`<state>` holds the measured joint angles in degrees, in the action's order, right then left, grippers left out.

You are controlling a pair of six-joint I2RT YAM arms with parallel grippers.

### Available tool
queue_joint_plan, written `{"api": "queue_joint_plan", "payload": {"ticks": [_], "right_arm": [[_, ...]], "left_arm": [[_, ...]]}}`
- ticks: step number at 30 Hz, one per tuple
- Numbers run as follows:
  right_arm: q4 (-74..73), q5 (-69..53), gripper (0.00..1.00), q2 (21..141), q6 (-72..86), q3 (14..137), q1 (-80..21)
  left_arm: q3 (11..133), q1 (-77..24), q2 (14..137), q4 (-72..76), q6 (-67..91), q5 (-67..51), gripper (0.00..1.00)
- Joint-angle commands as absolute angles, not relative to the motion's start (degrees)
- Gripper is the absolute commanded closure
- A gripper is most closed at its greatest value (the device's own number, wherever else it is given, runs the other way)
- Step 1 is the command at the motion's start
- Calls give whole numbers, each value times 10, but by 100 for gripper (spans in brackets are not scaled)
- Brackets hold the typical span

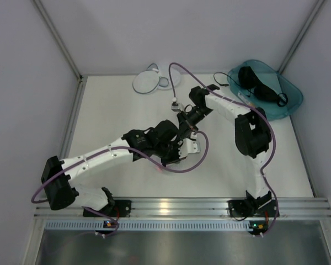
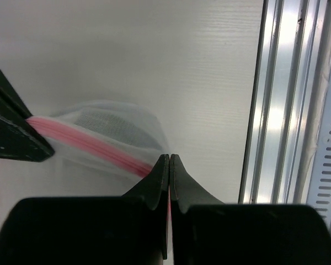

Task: Place the bra in the laundry bag and zip it closed
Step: Zip the laundry bag at the center of the board.

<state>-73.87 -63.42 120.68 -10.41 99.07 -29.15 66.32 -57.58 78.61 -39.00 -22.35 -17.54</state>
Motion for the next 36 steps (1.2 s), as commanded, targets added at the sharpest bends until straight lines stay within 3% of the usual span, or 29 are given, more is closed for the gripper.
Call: {"api": "queue_joint_plan", "payload": {"ticks": [1, 7, 8, 10, 11, 12, 15, 19, 23, 36], "right_arm": [[-716, -635, 100, 1224, -96, 1056, -263], [-719, -635, 100, 1243, -86, 1090, -243], [-720, -635, 96, 1242, -86, 1089, -244], [-720, -637, 81, 1237, -86, 1083, -250], [-721, -637, 58, 1231, -86, 1081, -253], [-720, -634, 47, 1228, -84, 1078, -257], [-731, -602, 33, 1216, -85, 1086, -252], [-768, -538, 27, 1194, -119, 1098, -219], [-814, -523, 26, 1165, -156, 1072, -188], [-804, -677, 27, 1139, -132, 944, -226]], "left_arm": [[636, -593, 734, -394, -239, -200, 100], [629, -606, 727, -402, -222, -183, 100], [635, -606, 730, -401, -221, -170, 100], [659, -606, 746, -401, -220, -163, 100], [667, -606, 752, -401, -216, -150, 100], [676, -606, 758, -401, -210, -149, 100], [693, -594, 775, -401, -196, -143, 100], [699, -585, 784, -383, -164, -117, 100], [708, -583, 789, -373, -150, -124, 100], [735, -583, 825, -345, -142, -115, 100]]}}
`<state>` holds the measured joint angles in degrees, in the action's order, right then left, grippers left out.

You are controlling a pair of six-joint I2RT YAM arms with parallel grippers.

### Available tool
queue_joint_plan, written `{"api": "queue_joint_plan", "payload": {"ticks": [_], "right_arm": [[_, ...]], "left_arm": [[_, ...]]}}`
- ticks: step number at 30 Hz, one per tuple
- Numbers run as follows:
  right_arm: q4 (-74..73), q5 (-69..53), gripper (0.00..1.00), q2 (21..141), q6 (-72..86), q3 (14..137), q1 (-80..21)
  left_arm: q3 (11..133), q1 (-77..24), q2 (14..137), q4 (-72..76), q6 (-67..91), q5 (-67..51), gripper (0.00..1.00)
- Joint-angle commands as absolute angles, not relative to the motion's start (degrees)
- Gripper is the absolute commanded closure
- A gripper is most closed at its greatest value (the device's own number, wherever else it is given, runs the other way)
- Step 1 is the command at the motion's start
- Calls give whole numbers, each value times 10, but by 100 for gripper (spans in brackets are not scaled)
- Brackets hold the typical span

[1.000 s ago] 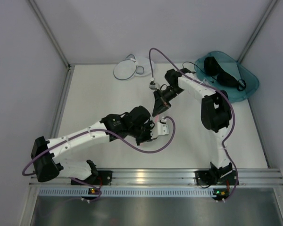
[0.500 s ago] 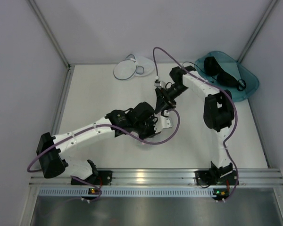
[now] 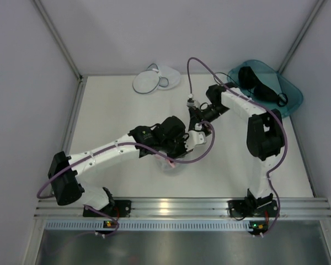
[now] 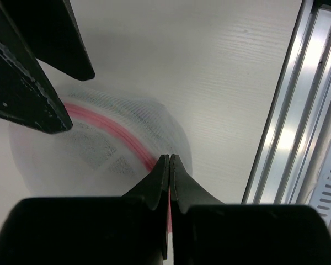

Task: Place the bra in the laundry bag and zip it closed
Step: Zip the laundry bag at the center of the board.

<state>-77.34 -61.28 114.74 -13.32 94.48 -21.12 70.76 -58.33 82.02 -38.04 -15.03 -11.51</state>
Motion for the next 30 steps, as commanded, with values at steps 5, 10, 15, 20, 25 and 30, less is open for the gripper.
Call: {"api": "queue_joint_plan", "payload": {"ticks": [5, 10, 15, 20, 25, 30], "right_arm": [[-817, -697, 35, 1172, -146, 953, -245], [-837, -701, 78, 1199, -163, 971, -257], [-857, -691, 100, 1222, -187, 1006, -253], [-856, -693, 100, 1247, -195, 1041, -244], [-849, -692, 100, 1274, -192, 1079, -238], [-832, -702, 100, 1292, -184, 1113, -237]], "left_arm": [[749, -584, 844, -341, -140, -107, 100], [745, -584, 848, -337, -149, -104, 100], [705, -584, 807, -337, -175, -137, 100], [654, -594, 759, -377, -199, -171, 100], [596, -606, 709, -398, -221, -185, 100], [570, -635, 695, -412, -236, -178, 100]]}}
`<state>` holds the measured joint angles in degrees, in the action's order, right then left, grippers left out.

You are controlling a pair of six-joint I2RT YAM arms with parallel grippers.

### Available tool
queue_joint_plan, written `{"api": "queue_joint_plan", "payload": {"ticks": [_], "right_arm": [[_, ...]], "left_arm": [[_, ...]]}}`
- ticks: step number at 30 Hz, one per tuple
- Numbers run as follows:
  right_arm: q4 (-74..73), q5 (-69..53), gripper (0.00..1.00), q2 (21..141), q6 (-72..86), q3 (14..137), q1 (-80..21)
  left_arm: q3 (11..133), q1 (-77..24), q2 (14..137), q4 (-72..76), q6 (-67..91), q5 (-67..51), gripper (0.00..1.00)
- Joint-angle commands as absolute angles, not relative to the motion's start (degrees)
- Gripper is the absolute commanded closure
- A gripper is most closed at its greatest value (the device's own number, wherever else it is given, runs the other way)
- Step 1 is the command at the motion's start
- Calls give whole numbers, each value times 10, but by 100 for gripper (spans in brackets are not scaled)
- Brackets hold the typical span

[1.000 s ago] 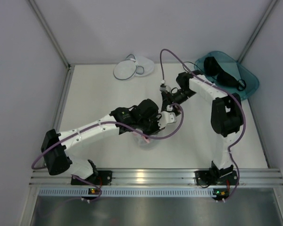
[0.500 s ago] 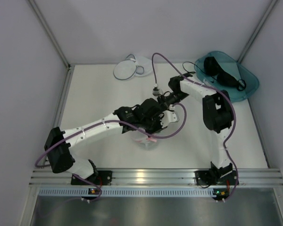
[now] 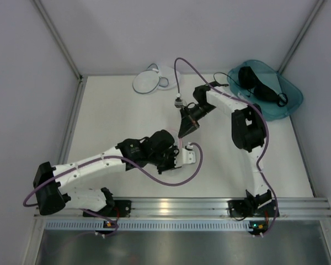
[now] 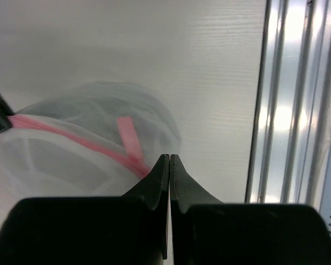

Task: Place the bra in the laundry bag and zip it closed
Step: Zip the laundry bag at the center of the board.

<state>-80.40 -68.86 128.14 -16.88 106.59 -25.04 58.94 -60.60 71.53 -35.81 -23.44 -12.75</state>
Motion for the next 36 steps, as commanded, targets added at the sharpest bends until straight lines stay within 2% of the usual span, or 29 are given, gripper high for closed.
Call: {"api": "queue_joint_plan", "payload": {"ticks": [1, 5, 8, 10, 11, 12, 14, 22, 32, 33, 35, 36], "right_arm": [[-829, -702, 100, 1298, -178, 1117, -236], [-823, -718, 100, 1292, -173, 1118, -236], [-812, -714, 100, 1269, -169, 1093, -237], [-787, -711, 100, 1244, -161, 1047, -236], [-780, -711, 100, 1236, -160, 1030, -235], [-773, -712, 100, 1224, -160, 1014, -234], [-760, -712, 100, 1216, -160, 973, -234], [-684, -714, 100, 1208, -108, 881, -234], [-664, -713, 95, 1199, -76, 891, -235], [-665, -714, 94, 1195, -75, 891, -235], [-665, -717, 92, 1193, -75, 892, -235], [-666, -716, 83, 1192, -76, 896, -234]], "left_arm": [[569, -635, 697, -415, -236, -180, 100], [582, -640, 704, -417, -234, -164, 100], [626, -638, 705, -416, -196, -88, 76], [666, -609, 696, -416, -154, -79, 52], [676, -593, 692, -416, -147, -83, 52], [682, -567, 686, -414, -144, -77, 39], [684, -562, 679, -411, -154, -54, 34], [628, -563, 700, -400, -171, -50, 30], [587, -640, 743, -324, -185, 19, 30], [584, -646, 750, -324, -185, 24, 31], [575, -649, 767, -324, -183, 31, 40], [572, -649, 773, -324, -186, 44, 57]]}}
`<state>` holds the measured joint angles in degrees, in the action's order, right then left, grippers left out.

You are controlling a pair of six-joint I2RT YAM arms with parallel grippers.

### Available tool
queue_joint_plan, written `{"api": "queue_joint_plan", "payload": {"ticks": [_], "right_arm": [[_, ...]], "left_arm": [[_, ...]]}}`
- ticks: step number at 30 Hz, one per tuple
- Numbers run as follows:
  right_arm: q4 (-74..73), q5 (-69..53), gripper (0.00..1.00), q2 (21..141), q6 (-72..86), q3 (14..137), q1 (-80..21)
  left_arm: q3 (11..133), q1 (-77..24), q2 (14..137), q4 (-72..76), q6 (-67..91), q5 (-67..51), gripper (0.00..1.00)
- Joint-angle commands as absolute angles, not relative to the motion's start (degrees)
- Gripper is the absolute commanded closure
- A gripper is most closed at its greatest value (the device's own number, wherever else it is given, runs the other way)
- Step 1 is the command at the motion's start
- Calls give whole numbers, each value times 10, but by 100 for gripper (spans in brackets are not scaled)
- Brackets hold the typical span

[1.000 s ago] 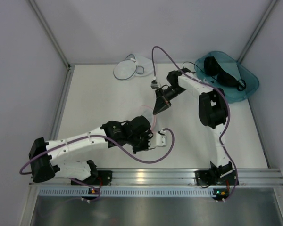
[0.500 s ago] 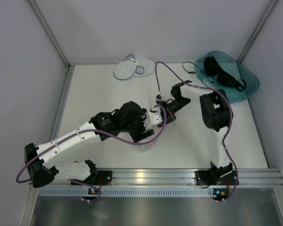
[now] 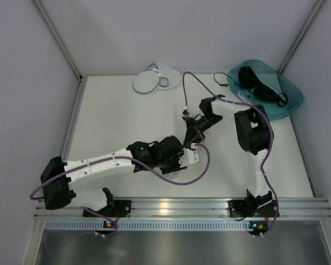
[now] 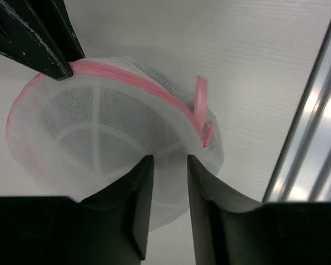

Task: Place the bra in the laundry bag and zip it closed
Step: Zip the laundry bag at the center of the board, then move the laundry bag to the center of the board.

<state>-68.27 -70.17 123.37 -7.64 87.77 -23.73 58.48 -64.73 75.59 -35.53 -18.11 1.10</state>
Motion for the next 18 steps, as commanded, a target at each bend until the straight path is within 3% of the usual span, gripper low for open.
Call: {"api": "queue_joint_plan", "payload": {"ticks": [1, 2, 6, 7, 8, 10, 17, 18], "right_arm": [[-671, -711, 76, 1192, -78, 900, -234], [-673, -705, 60, 1189, -83, 910, -234], [-666, -661, 28, 1169, -68, 939, -211], [-654, -659, 25, 1162, -60, 947, -203], [-644, -654, 12, 1151, -38, 956, -192], [-635, -627, 1, 1140, -24, 993, -160], [-606, -469, 0, 1063, -37, 1067, -103], [-601, -447, 1, 1053, -39, 1066, -96]], "left_arm": [[571, -649, 778, -323, -181, 62, 67], [569, -646, 780, -321, -181, 71, 81], [573, -609, 749, -325, -182, 73, 100], [576, -600, 743, -330, -185, 66, 100], [577, -578, 736, -338, -187, 62, 100], [577, -557, 715, -345, -197, 67, 100], [596, -455, 693, -376, -184, 12, 99], [600, -453, 686, -381, -174, 3, 89]]}}
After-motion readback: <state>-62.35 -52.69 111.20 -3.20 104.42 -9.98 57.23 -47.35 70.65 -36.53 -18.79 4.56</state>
